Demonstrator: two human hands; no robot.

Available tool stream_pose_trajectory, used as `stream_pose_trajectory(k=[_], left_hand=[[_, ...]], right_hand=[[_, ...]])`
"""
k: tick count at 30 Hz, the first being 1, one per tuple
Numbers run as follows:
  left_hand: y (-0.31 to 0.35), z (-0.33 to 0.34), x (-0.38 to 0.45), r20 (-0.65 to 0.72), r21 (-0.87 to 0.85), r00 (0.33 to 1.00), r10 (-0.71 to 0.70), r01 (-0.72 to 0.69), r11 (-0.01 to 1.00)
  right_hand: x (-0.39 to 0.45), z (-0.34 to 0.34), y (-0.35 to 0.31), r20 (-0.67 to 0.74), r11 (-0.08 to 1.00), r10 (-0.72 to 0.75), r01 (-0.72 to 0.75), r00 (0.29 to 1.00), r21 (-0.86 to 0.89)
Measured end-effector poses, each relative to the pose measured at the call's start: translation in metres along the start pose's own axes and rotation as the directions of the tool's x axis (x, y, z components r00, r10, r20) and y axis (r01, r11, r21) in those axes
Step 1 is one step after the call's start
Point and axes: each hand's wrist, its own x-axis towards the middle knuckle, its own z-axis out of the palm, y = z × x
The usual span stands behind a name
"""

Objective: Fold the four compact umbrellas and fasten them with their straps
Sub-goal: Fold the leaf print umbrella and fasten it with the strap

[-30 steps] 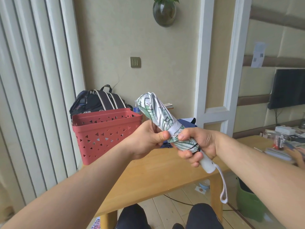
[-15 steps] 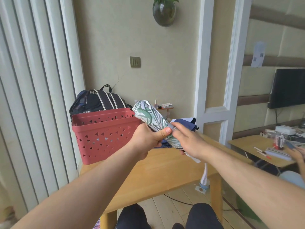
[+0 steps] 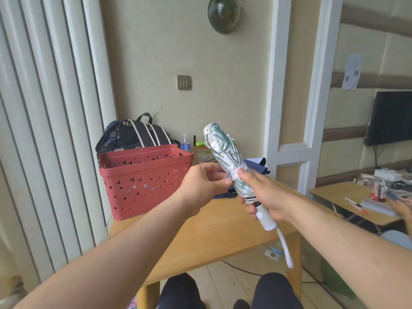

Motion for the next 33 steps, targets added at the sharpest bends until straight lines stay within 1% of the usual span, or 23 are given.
stream_pose_trajectory(k=[2,4,6,9,10,12,13,14,15,16,17,18,19,22,23,25,27,29,33], left_hand=[[-0.001,0.0,0.001,-0.085,0.023,0.996,-0.014,0.016,1.0],[0.0,0.0,0.002,-0.127,-0.009,0.991,-0.036,0.035,0.999],[0.003,-0.001,0.002,-0.112,-0.04,0.992,-0.064,0.06,0.997],[0.007,0.002,0.0,-0.028,-0.053,0.996,-0.082,0.081,0.995],[0.008,0.004,-0.001,-0.021,-0.052,0.997,-0.07,0.069,0.996],[0.009,0.005,-0.002,-0.025,-0.038,1.0,0.002,-0.003,0.999],[0.009,0.005,-0.002,-0.024,0.01,0.998,0.058,-0.057,0.998],[0.009,0.004,-0.001,-0.026,0.127,0.991,0.13,-0.125,0.984],[0.009,0.001,0.0,-0.021,0.302,0.976,0.216,-0.199,0.932],[0.009,0.0,0.001,-0.001,0.471,0.954,0.301,-0.265,0.841],[0.009,-0.002,0.003,0.024,0.588,0.925,0.379,-0.319,0.743],[0.009,-0.003,0.004,0.042,0.645,0.898,0.437,-0.359,0.675],[0.01,-0.003,0.006,0.048,0.667,0.876,0.48,-0.386,0.637],[0.01,-0.002,0.011,0.021,0.7,0.814,0.581,-0.427,0.572],[0.01,-0.002,0.012,0.006,0.697,0.818,0.575,-0.416,0.584],[0.014,-0.004,0.011,-0.043,0.656,0.875,0.482,-0.339,0.674],[0.014,-0.007,0.011,-0.073,0.599,0.906,0.416,-0.294,0.745],[0.016,-0.009,0.011,-0.077,0.572,0.91,0.408,-0.295,0.766],[0.018,-0.013,0.01,-0.069,0.581,0.918,0.39,-0.281,0.764]], right_hand=[[0.001,-0.003,0.0,0.001,0.997,0.053,-0.053,0.999,0.049],[0.002,-0.007,-0.001,0.002,0.991,0.104,-0.103,0.995,0.09],[0.003,-0.009,-0.001,-0.006,0.984,0.144,-0.143,0.99,0.103],[0.004,-0.009,-0.001,-0.009,0.976,0.19,-0.188,0.982,0.112],[0.004,-0.009,-0.001,0.0,0.972,0.206,-0.204,0.979,0.117],[0.004,-0.008,-0.001,0.026,0.96,0.244,-0.245,0.97,0.138],[0.004,-0.008,-0.001,0.041,0.952,0.263,-0.266,0.964,0.153],[0.004,-0.008,-0.001,0.054,0.943,0.281,-0.287,0.958,0.169],[0.003,-0.008,-0.001,0.07,0.933,0.3,-0.307,0.952,0.186],[0.003,-0.008,-0.002,0.087,0.921,0.318,-0.33,0.944,0.206],[0.003,-0.007,-0.002,0.107,0.908,0.337,-0.353,0.936,0.225],[0.002,-0.006,-0.003,0.13,0.895,0.352,-0.374,0.927,0.241],[0.001,-0.005,-0.003,0.157,0.883,0.366,-0.396,0.917,0.253],[-0.001,0.0,-0.004,0.264,0.847,0.4,-0.464,0.878,0.258],[-0.002,0.001,-0.004,0.298,0.837,0.411,-0.486,0.862,0.252],[-0.002,0.005,-0.003,0.35,0.821,0.421,-0.516,0.837,0.245],[-0.003,0.008,-0.001,0.376,0.806,0.421,-0.531,0.825,0.262],[-0.003,0.009,0.0,0.391,0.79,0.42,-0.542,0.819,0.285],[-0.006,0.009,0.0,0.41,0.775,0.421,-0.555,0.809,0.301]])
